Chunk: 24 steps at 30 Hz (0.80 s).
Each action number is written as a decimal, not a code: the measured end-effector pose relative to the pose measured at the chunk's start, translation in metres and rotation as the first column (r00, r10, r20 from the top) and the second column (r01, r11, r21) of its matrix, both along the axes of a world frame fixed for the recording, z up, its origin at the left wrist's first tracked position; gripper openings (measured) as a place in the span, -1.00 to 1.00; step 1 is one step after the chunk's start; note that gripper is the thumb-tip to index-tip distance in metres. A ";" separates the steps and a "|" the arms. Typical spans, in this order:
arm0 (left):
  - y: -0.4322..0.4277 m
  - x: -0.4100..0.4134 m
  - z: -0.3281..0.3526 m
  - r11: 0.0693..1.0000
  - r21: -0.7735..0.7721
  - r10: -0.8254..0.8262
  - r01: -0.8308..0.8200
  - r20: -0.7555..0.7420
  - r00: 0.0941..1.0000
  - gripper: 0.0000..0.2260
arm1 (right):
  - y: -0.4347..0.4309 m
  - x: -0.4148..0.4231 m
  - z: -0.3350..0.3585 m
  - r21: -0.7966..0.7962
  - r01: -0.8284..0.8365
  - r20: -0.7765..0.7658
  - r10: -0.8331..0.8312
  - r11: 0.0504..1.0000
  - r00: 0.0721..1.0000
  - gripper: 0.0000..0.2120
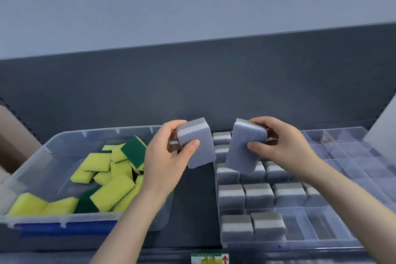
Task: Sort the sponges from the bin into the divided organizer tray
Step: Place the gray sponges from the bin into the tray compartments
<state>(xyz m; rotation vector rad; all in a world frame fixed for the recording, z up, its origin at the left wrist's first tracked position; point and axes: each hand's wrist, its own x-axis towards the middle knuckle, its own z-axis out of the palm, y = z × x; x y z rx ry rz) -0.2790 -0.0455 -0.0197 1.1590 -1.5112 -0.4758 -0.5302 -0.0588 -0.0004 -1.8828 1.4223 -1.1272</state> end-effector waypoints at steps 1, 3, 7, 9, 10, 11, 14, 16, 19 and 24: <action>0.003 -0.010 -0.001 1.000 0.007 -0.009 0.009 -0.013 1.000 -0.71 | 0.003 -0.010 -0.003 0.012 0.010 0.022 -0.010 1.000 1.000 -0.65; 0.010 -0.031 -0.004 1.000 0.018 -0.019 0.020 -0.033 0.999 -0.70 | 0.009 -0.030 -0.006 0.024 0.031 0.047 -0.032 0.999 0.998 -0.65; 0.022 -0.066 -0.011 0.998 0.048 -0.035 0.038 -0.064 0.997 -0.68 | 0.026 -0.064 -0.012 0.025 0.049 0.090 -0.052 0.998 0.995 -0.64; 0.027 -0.081 -0.015 0.997 0.057 -0.040 0.043 -0.065 0.997 -0.66 | 0.034 -0.080 -0.015 0.027 0.069 0.106 -0.071 0.997 0.992 -0.63; 0.029 -0.087 -0.017 0.997 0.057 -0.044 0.048 -0.072 0.996 -0.66 | 0.039 -0.087 -0.017 0.030 0.080 0.115 -0.083 0.996 0.990 -0.62; 0.031 -0.093 -0.018 0.997 0.056 -0.050 0.055 -0.088 0.995 -0.66 | 0.043 -0.094 -0.018 0.033 0.088 0.125 -0.091 0.996 0.988 -0.62; 0.038 -0.110 -0.021 0.995 0.058 -0.068 0.077 -0.136 0.988 -0.67 | 0.054 -0.115 -0.023 0.049 0.108 0.146 -0.114 0.993 0.983 -0.64; 0.043 -0.122 -0.025 0.994 0.074 -0.066 0.078 -0.150 0.987 -0.67 | 0.062 -0.126 -0.026 0.057 0.111 0.165 -0.120 0.992 0.979 -0.66; 0.054 -0.138 -0.034 0.989 0.111 -0.076 0.097 -0.179 0.981 -0.70 | 0.074 -0.137 -0.035 0.084 0.097 0.200 -0.112 0.992 0.973 -0.66; 0.069 -0.163 -0.051 0.977 0.167 -0.099 0.134 -0.202 0.974 -0.74 | 0.092 -0.156 -0.061 0.122 0.157 0.288 -0.186 0.980 0.939 -0.64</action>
